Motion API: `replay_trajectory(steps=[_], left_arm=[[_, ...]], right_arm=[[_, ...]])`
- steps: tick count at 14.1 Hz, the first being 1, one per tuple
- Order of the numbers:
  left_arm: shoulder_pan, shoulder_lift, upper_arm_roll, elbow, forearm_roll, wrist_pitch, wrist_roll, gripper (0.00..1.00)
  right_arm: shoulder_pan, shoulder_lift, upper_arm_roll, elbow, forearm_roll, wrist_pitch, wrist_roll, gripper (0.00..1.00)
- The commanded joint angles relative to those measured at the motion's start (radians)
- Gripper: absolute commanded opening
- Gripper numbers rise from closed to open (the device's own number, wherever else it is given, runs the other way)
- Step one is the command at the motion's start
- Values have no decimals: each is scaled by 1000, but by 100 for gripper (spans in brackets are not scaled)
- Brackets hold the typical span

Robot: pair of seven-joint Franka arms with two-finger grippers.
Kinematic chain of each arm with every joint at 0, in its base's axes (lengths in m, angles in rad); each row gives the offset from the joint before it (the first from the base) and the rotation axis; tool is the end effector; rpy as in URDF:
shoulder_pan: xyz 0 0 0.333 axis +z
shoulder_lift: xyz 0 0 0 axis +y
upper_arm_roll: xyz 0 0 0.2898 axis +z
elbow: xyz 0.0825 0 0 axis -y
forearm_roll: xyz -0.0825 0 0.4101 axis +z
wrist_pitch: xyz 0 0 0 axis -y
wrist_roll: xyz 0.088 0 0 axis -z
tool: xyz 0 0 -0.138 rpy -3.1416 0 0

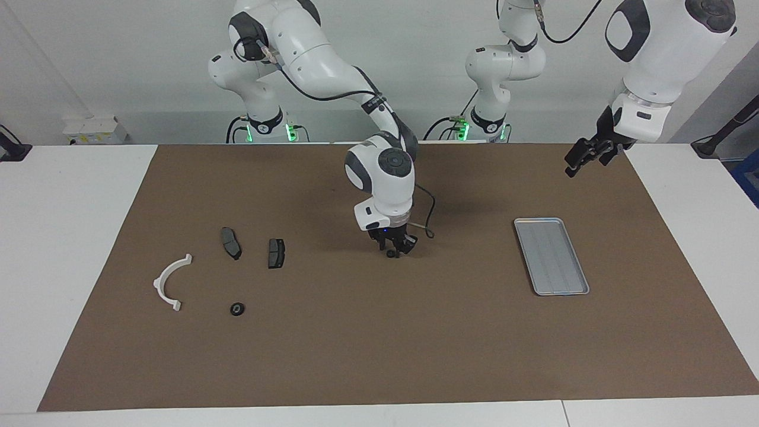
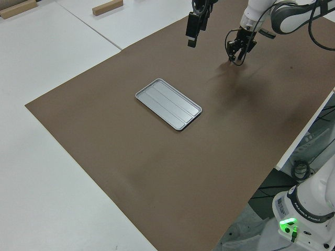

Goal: Place bearing gear from tray to pile
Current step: 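Grasp the second bearing at the table center with the right gripper, then carry the bearing beside the first bearing near the white arc and release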

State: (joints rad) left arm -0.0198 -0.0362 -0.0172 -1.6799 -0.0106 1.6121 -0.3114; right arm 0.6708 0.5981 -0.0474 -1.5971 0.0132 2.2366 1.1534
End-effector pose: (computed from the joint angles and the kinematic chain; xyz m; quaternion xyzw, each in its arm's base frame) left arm 0.5701 -0.0226 0.5373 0.9904 0.1371 -0.0164 0.0022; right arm 0.5712 0.4150 0.2194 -0.9650 0.2614 -0.0195 0.0113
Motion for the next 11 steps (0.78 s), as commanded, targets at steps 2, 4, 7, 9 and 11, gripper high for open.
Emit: replay_trajectory(steps=[2, 4, 7, 9, 11], left_arm=[[6, -22, -6, -21, 3, 3, 8, 100], [6, -22, -6, -21, 3, 3, 8, 100], [6, -22, -6, -21, 3, 3, 8, 100], [6, -22, -4, -21, 3, 3, 8, 100], [6, -22, -4, -21, 3, 3, 8, 100]], right_arm=[[-8, -1, 6, -20, 8, 41, 14, 47], [-17, -1, 6, -18, 7, 51, 8, 47], [-19, 2, 4, -20, 7, 69, 8, 50], [-19, 2, 4, -20, 7, 71, 9, 52], [-17, 2, 6, -29, 8, 77, 12, 45]])
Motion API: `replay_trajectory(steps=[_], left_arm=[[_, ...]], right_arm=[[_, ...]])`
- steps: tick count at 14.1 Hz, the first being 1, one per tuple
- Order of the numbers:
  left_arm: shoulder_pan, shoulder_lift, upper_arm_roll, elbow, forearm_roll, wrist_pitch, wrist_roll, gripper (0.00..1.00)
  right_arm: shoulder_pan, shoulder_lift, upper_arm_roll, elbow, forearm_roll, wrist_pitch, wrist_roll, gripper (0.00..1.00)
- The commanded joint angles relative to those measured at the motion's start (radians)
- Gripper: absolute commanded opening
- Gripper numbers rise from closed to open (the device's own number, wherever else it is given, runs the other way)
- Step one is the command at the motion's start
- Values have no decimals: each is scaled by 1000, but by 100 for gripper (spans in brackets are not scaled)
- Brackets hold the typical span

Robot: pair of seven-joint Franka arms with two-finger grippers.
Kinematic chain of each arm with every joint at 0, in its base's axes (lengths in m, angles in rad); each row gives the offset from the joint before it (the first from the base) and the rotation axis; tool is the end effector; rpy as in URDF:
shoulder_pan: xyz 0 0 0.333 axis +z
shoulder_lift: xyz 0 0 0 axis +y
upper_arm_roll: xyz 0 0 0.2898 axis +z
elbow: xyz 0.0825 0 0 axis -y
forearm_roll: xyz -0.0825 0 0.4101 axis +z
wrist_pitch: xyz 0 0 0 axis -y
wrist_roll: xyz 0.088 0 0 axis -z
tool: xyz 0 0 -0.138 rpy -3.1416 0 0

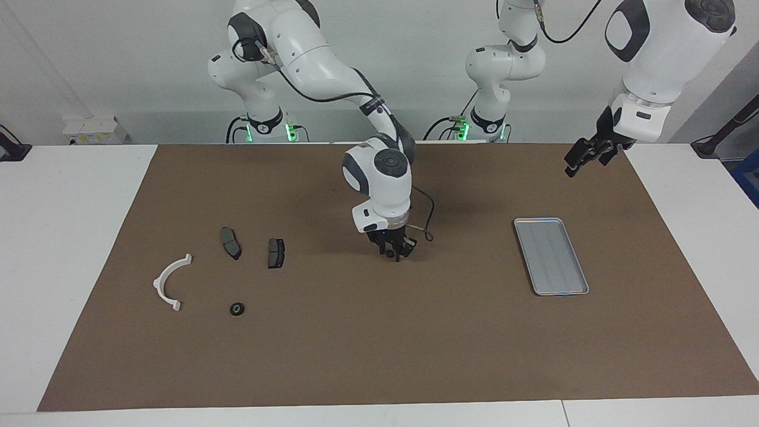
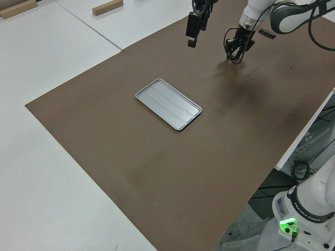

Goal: Place bearing gear from tray to pile
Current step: 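Carry the bearing beside the first bearing near the white arc and release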

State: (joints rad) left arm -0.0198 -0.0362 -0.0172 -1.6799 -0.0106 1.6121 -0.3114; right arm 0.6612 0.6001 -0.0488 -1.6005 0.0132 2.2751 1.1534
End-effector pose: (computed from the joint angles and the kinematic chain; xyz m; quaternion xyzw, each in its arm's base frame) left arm 0.5701 -0.0226 0.5373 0.9904 0.1371 -0.0164 0.0022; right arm 0.5788 0.4110 0.2201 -0.9631 0.2663 -0.0304 0.0237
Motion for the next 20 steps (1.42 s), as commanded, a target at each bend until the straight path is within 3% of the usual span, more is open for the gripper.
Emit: replay_trajectory(steps=[1, 5, 9, 12, 20], left_arm=[[6, -22, -6, -21, 3, 3, 8, 100], [6, -22, -6, -21, 3, 3, 8, 100], [6, -22, -4, -21, 3, 3, 8, 100], [6, -22, -6, -21, 3, 3, 8, 100], [6, -22, -6, -21, 3, 3, 8, 100]], right_arm=[[-3, -5, 7, -48, 8, 55, 14, 40], [-8, -13, 7, -81, 8, 89, 8, 0], [-9, -13, 6, -70, 5, 69, 5, 0], [-46, 0, 6, 48, -7, -70, -70, 0], [-300, -13, 0, 91, -21, -132, -660, 0]])
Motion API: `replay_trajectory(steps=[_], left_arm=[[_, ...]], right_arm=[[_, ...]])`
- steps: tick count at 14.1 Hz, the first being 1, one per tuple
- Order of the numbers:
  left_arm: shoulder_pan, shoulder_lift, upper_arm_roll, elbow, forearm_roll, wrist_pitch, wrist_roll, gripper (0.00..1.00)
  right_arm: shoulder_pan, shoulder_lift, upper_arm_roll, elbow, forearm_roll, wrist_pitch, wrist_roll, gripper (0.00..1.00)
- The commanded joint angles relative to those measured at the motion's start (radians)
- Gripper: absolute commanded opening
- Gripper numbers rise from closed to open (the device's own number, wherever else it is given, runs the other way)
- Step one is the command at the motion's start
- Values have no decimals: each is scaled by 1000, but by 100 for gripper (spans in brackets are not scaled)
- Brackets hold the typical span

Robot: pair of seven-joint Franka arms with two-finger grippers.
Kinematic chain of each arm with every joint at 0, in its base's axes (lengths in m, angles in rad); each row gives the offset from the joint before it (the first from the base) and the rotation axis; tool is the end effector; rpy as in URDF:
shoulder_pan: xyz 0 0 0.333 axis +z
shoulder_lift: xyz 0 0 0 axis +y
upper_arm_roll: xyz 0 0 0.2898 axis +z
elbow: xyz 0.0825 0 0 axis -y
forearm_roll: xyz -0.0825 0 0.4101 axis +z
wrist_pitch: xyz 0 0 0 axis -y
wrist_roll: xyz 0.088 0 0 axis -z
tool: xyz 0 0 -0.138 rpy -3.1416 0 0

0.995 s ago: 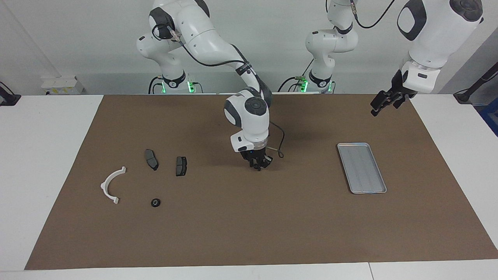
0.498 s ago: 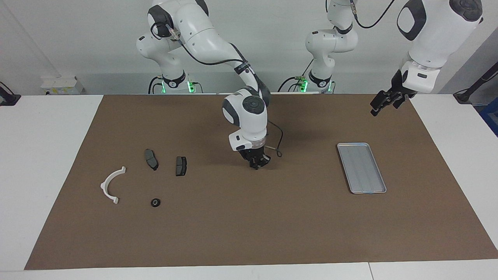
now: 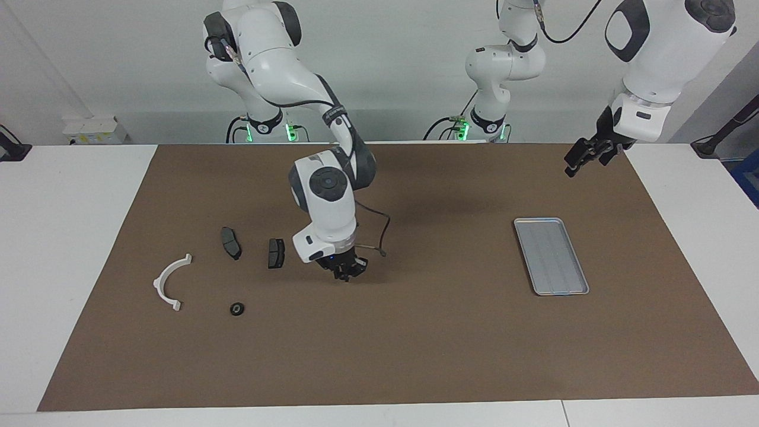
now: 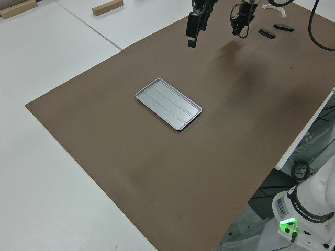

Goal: Place bearing gear from tray to pile
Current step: 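Carry the bearing beside the first bearing near the white arc and release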

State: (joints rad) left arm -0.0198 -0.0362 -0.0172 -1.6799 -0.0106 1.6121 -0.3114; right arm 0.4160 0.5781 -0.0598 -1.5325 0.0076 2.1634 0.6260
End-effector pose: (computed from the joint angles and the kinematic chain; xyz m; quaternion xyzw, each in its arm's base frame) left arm 0.5701 -0.0226 0.5373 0.9904 0.1371 -0.0164 0.0022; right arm 0.6701 0.2547 0.2581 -0.9909 0.1312 -0.0298 0.0012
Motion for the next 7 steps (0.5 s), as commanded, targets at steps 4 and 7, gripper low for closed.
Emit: replay_trajectory(steps=[4, 7], left_arm=[[6, -22, -6, -21, 3, 3, 8, 100], [6, -22, -6, -21, 3, 3, 8, 100]], right_arm=[[-189, -7, 9, 11, -49, -36, -427, 0], [-276, -12, 11, 8, -57, -28, -604, 0]])
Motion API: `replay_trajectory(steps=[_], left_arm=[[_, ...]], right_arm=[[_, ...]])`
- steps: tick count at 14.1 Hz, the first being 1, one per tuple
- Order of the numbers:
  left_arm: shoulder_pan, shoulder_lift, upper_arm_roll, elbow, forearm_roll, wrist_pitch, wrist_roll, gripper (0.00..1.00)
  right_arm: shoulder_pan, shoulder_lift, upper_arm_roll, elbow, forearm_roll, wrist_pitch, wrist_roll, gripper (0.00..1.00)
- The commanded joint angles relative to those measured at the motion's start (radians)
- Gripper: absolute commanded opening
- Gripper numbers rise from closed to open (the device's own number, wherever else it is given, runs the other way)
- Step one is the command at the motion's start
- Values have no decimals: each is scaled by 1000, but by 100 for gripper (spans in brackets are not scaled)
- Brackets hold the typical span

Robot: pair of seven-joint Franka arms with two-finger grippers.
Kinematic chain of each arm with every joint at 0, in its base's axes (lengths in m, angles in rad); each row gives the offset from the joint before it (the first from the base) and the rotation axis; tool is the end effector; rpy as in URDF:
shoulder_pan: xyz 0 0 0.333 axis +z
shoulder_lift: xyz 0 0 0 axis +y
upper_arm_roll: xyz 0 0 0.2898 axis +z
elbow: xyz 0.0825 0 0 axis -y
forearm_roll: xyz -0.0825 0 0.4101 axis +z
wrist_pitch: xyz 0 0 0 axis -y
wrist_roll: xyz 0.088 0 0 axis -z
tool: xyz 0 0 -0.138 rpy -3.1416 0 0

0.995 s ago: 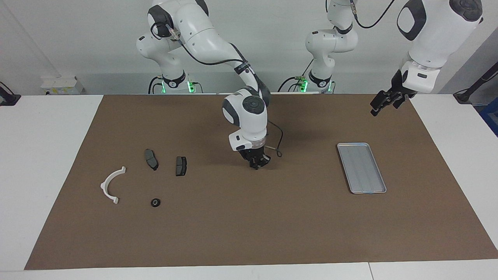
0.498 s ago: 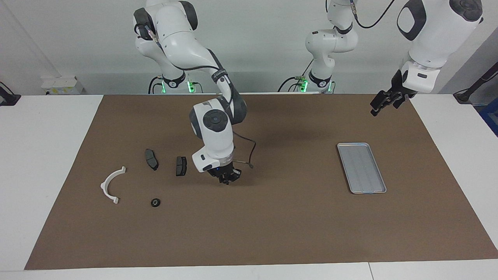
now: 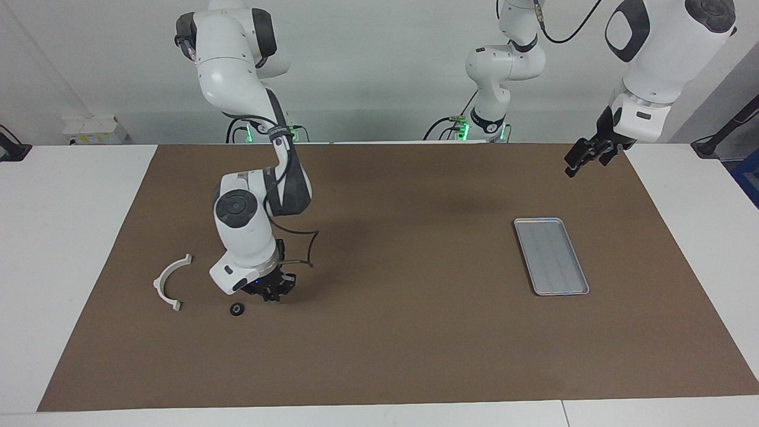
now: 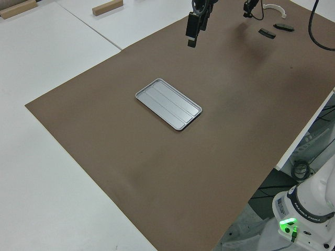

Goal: Place bearing gear from tray to pile
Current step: 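Carry the bearing beside the first bearing near the white arc and release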

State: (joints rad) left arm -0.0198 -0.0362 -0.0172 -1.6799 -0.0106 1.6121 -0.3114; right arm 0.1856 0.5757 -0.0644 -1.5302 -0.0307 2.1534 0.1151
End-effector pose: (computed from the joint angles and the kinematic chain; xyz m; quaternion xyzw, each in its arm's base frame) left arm 0.5701 -0.0226 0.5373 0.9904 0.1371 -0.0164 0.0022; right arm 0.7108 0.0894 0.2602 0.9991 0.0168 0.0276 0.0273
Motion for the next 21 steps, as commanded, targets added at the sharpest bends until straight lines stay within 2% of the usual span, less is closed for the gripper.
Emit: replay_trajectory(steps=[1, 5, 8, 19, 20, 21], left_arm=[[6, -22, -6, -21, 3, 3, 8, 100], [6, -22, -6, -21, 3, 3, 8, 100], [6, -22, -6, -21, 3, 3, 8, 100], [6, -22, -6, -21, 3, 2, 8, 100], [6, -22, -6, -21, 3, 3, 8, 100], [6, -22, -6, -21, 3, 3, 8, 100]], right_arm=[[-66, -10, 15, 5, -18, -15, -135, 0], [-129, -11, 17, -19, -18, 6, -250, 0], [-178, -13, 18, -88, -17, 146, -348, 0], [-218, -8, 18, -177, -3, 279, -400, 0], [-218, -8, 18, -177, -1, 278, -400, 24], [-216, -8, 18, -176, -1, 273, -396, 55]])
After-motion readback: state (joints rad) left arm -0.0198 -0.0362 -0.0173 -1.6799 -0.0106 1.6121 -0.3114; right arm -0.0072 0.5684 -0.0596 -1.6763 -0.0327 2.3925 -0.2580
